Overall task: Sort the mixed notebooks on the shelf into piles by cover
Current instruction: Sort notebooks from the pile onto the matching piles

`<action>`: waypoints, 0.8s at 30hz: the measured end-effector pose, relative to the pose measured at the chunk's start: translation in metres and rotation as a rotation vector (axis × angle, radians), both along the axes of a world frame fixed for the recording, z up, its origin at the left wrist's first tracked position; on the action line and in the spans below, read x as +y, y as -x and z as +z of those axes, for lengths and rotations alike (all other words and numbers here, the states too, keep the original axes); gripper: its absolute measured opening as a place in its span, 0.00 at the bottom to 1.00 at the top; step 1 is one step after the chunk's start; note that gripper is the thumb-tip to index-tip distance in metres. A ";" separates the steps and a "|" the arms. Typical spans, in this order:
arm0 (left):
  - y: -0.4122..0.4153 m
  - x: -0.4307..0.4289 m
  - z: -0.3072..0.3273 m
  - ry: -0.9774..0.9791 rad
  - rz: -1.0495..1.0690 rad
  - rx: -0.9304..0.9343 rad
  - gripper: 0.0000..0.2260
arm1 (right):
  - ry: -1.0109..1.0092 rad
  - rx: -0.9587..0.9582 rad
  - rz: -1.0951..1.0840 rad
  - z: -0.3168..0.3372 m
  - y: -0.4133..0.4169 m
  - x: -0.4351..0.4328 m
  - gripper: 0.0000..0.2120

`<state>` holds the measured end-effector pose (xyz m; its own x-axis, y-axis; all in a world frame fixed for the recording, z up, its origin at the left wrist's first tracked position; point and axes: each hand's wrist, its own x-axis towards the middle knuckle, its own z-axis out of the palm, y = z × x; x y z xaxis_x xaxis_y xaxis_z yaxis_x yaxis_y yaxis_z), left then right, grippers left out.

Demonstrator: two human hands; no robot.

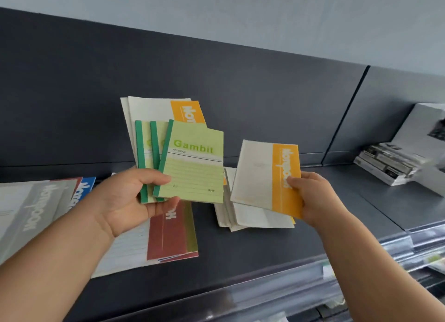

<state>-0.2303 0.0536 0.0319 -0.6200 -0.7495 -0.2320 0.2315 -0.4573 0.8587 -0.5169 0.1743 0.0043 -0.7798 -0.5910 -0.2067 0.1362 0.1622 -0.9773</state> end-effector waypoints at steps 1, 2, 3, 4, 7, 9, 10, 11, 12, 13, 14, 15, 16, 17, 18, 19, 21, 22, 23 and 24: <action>0.007 0.003 0.000 0.009 0.021 0.004 0.20 | -0.020 0.009 0.035 -0.005 0.008 -0.001 0.07; 0.015 0.008 0.000 0.016 0.040 0.009 0.20 | -0.047 0.017 0.083 -0.010 0.015 -0.003 0.07; 0.026 0.014 -0.001 0.021 0.059 0.013 0.20 | -0.079 0.031 0.138 -0.018 0.022 -0.007 0.05; 0.037 0.021 -0.002 0.021 0.082 0.016 0.19 | -0.139 0.065 0.203 -0.024 0.028 -0.010 0.03; 0.078 0.048 -0.008 -0.006 0.133 0.023 0.19 | -0.351 0.260 0.437 -0.036 0.052 -0.017 0.06; 0.106 0.065 -0.014 -0.028 0.167 0.029 0.19 | -0.452 0.402 0.602 -0.037 0.066 -0.018 0.07; 0.119 0.073 -0.016 -0.041 0.185 0.034 0.17 | -0.498 0.460 0.674 -0.035 0.072 -0.018 0.07; 0.134 0.080 -0.018 -0.055 0.206 0.038 0.15 | -0.533 0.507 0.738 -0.033 0.082 -0.017 0.07; 0.148 0.087 -0.019 -0.070 0.216 0.040 0.14 | -0.539 0.516 0.773 -0.032 0.090 -0.016 0.06; 0.159 0.093 -0.020 -0.088 0.221 0.043 0.15 | -0.506 0.495 0.773 -0.033 0.099 -0.014 0.05; 0.170 0.098 -0.022 -0.106 0.223 0.044 0.16 | -0.432 0.454 0.739 -0.032 0.106 -0.011 0.06; 0.179 0.102 -0.023 -0.122 0.220 0.045 0.16 | -0.326 0.385 0.684 -0.031 0.114 -0.008 0.08; 0.188 0.104 -0.024 -0.131 0.218 0.037 0.15 | -0.214 0.270 0.631 -0.027 0.121 -0.004 0.10; 0.198 0.106 -0.025 -0.135 0.214 0.020 0.15 | -0.119 0.135 0.613 -0.023 0.128 0.000 0.12; 0.208 0.107 -0.025 -0.135 0.206 -0.003 0.14 | -0.044 0.003 0.628 -0.017 0.133 0.005 0.15; 0.218 0.107 -0.026 -0.131 0.195 -0.028 0.14 | -0.001 -0.075 0.649 -0.014 0.137 0.010 0.17; 0.238 0.107 -0.027 -0.131 0.164 -0.072 0.13 | 0.026 -0.038 0.629 -0.012 0.145 0.019 0.13; 0.248 0.107 -0.028 -0.133 0.139 -0.081 0.13 | 0.020 0.015 0.579 -0.014 0.149 0.022 0.11; 0.257 0.108 -0.029 -0.131 0.105 -0.081 0.13 | 0.014 0.049 0.510 -0.017 0.153 0.025 0.10; 0.266 0.108 -0.031 -0.128 0.076 -0.075 0.14 | 0.018 0.056 0.443 -0.019 0.159 0.029 0.09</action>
<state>-0.4959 0.1611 0.0009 -0.5401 -0.7549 -0.3720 0.2071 -0.5477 0.8107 -0.6757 0.2028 -0.0147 -0.4600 -0.8738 -0.1578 0.0038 0.1758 -0.9844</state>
